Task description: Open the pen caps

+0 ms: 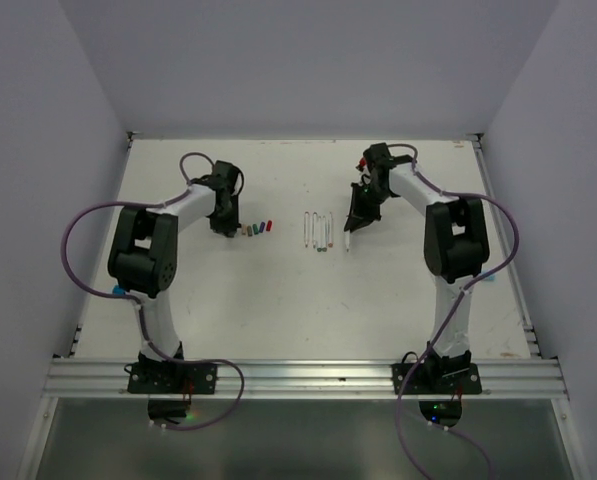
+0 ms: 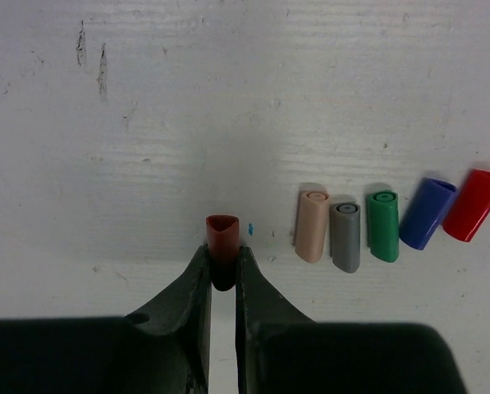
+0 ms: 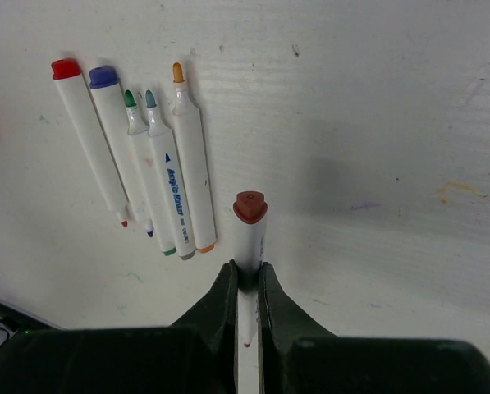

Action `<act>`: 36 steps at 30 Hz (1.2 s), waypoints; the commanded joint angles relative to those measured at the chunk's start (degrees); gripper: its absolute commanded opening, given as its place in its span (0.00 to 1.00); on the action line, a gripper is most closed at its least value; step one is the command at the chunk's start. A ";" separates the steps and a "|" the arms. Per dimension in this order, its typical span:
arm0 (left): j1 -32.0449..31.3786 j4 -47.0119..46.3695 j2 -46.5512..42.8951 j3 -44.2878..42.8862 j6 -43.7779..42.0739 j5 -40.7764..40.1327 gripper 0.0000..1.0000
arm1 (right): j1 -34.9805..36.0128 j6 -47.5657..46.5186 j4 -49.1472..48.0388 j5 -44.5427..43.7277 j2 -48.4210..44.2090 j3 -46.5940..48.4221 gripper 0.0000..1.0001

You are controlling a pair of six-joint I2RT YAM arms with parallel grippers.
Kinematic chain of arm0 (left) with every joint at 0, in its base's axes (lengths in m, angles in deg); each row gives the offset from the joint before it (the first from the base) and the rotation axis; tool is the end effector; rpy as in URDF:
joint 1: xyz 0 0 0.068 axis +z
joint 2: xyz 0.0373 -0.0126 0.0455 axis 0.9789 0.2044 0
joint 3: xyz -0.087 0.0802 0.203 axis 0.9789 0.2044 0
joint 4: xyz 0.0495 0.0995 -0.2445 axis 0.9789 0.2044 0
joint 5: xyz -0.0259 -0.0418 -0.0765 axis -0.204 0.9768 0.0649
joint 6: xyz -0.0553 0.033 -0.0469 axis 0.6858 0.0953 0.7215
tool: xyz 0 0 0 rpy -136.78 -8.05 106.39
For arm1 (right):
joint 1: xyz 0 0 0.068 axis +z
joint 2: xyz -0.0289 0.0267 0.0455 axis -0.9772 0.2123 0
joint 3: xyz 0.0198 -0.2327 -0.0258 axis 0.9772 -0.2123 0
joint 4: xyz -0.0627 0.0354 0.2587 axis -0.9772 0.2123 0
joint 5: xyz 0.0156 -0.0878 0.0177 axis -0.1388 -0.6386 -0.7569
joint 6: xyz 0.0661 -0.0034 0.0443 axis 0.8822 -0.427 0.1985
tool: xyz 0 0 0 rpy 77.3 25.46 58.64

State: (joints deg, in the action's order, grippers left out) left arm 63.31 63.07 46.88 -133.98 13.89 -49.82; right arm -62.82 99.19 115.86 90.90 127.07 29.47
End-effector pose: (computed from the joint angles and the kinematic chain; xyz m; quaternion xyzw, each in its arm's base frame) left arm 0.3802 -0.0935 0.0896 -0.0548 0.9814 -0.0029 0.1837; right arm 0.4052 0.1307 0.1180 0.0435 0.9769 0.1949 0.0764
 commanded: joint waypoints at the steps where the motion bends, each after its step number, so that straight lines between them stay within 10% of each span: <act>1: 0.66 -1.88 0.91 -2.80 -1.20 1.82 0.14 | 1.17 -1.61 1.15 -1.98 0.97 3.08 0.00; 30: 0.83 -1.61 -10.07 3.87 1.52 4.37 0.56 | 3.63 -1.52 -1.75 -4.35 7.22 8.71 0.04; 36: 0.75 -1.79 -15.25 6.16 2.58 7.97 0.59 | 3.72 -0.46 -2.37 -4.61 7.49 9.32 0.32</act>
State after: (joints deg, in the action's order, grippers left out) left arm 63.59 61.54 35.89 -129.13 15.42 -44.14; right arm -59.13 98.49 114.42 86.75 134.52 36.88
